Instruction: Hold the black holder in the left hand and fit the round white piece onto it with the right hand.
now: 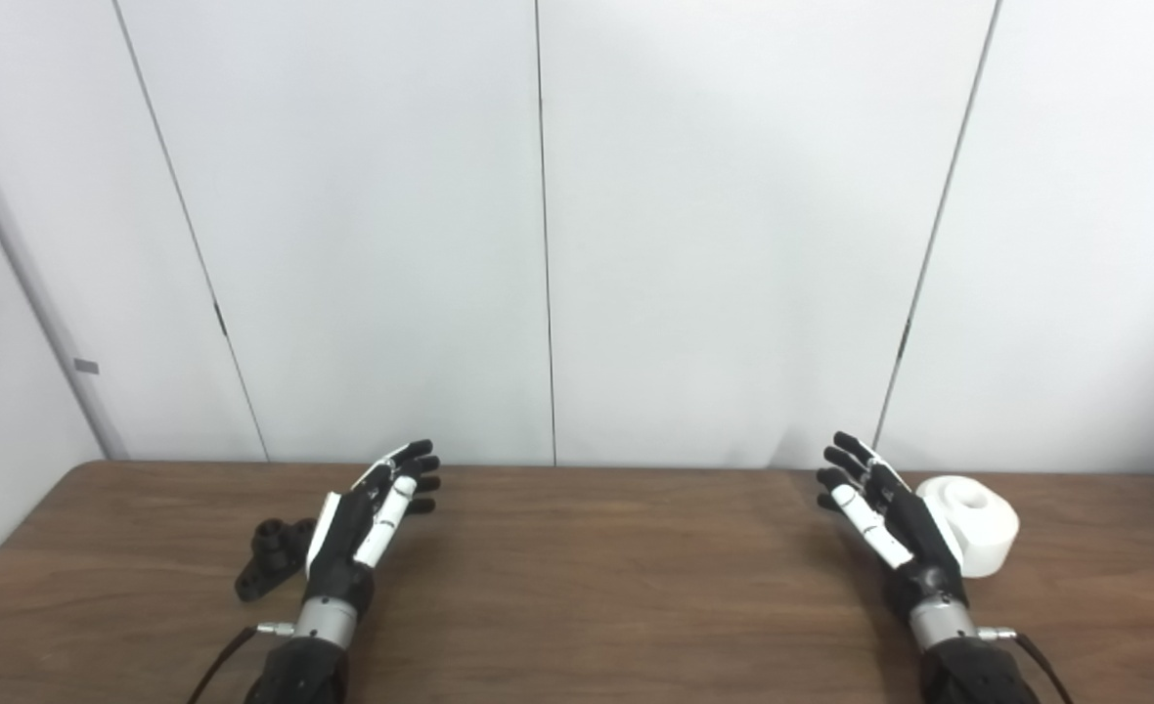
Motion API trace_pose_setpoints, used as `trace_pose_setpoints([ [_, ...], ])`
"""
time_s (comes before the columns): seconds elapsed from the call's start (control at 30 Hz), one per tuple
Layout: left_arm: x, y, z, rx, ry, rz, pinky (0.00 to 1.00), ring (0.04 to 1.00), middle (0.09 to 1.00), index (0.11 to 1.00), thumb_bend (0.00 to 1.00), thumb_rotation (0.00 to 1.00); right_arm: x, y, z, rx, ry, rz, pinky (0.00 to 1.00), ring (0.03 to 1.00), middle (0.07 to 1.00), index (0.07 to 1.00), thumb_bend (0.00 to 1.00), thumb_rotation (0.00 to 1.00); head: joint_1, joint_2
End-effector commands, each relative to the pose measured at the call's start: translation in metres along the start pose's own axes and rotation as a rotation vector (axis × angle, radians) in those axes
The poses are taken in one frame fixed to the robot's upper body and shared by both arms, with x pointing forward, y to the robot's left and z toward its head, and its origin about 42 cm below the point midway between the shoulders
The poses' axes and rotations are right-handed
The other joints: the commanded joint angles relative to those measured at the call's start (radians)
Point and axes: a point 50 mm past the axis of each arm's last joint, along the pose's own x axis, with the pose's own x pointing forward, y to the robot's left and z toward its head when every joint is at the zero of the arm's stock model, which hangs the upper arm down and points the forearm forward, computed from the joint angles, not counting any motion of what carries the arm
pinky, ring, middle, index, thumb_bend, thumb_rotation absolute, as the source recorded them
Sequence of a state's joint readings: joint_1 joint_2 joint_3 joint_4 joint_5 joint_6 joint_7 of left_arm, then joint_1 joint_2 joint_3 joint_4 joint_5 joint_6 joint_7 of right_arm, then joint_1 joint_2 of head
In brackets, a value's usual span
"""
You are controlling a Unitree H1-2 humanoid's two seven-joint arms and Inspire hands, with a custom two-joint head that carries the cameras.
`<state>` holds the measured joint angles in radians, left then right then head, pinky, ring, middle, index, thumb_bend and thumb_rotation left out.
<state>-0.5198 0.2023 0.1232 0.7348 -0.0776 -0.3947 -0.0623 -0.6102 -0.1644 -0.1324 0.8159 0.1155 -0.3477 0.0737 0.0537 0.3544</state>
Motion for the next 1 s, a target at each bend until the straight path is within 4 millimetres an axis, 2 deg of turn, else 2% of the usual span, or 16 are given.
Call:
trace_pose_setpoints([
  [0.0, -0.028, -0.013, -0.028, -0.013, 0.072, -0.006, 0.73, 0.774, 0.804, 0.816, 0.52, 0.71, -0.02, 0.002, -0.024, 0.025, 0.046, -0.011, 0.76, 0.821, 0.862, 0.873, 0.41, 0.51, 0.002, 0.0],
  [0.6, -0.029, -0.018, -0.025, -0.003, 0.054, -0.016, 0.71, 0.76, 0.799, 0.812, 0.55, 0.71, -0.02, -0.001, -0.026, 0.018, 0.044, -0.001, 0.76, 0.822, 0.863, 0.878, 0.4, 0.51, 0.015, -0.004],
  [0.77, -0.029, -0.017, -0.025, -0.002, 0.048, -0.016, 0.71, 0.765, 0.8, 0.813, 0.53, 0.7, -0.02, 0.0, -0.026, 0.027, 0.048, -0.002, 0.76, 0.827, 0.865, 0.879, 0.41, 0.51, 0.018, -0.008],
  [0.97, -0.026, -0.017, -0.011, 0.076, -0.005, -0.041, 0.67, 0.74, 0.783, 0.808, 0.61, 0.68, -0.02, 0.0, -0.027, 0.017, 0.048, 0.0, 0.77, 0.828, 0.865, 0.882, 0.4, 0.51, 0.027, -0.01],
])
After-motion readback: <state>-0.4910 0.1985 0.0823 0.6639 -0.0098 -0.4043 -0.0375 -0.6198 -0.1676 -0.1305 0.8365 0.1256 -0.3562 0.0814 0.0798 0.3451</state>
